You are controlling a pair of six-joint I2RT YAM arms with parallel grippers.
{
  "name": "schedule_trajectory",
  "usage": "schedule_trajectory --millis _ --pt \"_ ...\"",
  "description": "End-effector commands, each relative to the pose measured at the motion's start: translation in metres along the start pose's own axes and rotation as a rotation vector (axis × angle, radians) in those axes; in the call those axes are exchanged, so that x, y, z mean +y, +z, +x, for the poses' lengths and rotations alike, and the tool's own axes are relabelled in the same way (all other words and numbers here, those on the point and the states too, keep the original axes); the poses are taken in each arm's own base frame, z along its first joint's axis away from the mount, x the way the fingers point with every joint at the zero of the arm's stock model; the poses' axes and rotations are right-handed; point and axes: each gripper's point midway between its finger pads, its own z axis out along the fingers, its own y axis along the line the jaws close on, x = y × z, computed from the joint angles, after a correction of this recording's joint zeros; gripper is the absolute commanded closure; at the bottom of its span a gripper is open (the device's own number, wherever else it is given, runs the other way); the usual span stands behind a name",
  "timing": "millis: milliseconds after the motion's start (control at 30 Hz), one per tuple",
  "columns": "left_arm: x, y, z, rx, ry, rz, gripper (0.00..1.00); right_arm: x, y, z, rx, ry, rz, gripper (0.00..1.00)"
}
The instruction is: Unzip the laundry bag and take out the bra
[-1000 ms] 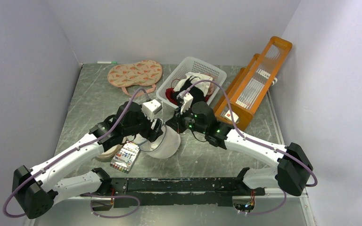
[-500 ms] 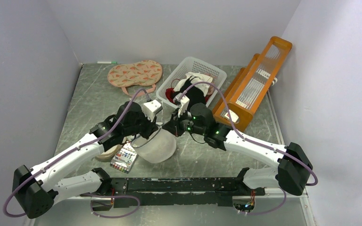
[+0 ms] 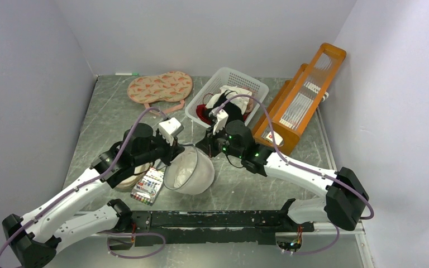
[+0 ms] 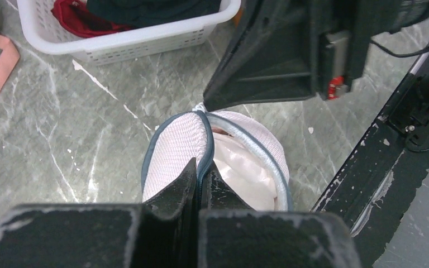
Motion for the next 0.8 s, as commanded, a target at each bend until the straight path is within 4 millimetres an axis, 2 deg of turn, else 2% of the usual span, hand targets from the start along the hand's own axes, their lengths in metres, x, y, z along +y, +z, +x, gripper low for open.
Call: schedule_trajectory --millis 0,100,200,467,667,767 --pt "-0.010 -0.008 -0.021 -0.099 0.030 0.058 0.93 -0.022 0.006 -0.006 -0.007 0.003 0.078 1.00" --pt "-0.011 -0.011 -0.024 -0.115 0.032 0.059 0.93 -0.038 0.010 -0.002 0.023 -0.018 0.135 1.00" --pt "-0.012 -0.016 -0.029 -0.137 0.035 0.061 0.93 -0.044 0.010 -0.005 0.021 -0.050 0.164 1.00" --pt "-0.028 -0.038 -0.048 -0.262 0.067 0.135 0.93 -0.032 0.011 -0.003 0.037 -0.068 0.090 1.00" --pt "-0.004 -0.029 -0.038 -0.194 0.022 0.000 0.91 -0.011 -0.001 -0.010 0.002 -0.035 -0.002 1.00" --pt "0.015 -0.020 -0.027 -0.129 -0.001 -0.098 0.77 -0.010 -0.004 -0.010 0.002 -0.037 -0.007 1.00"
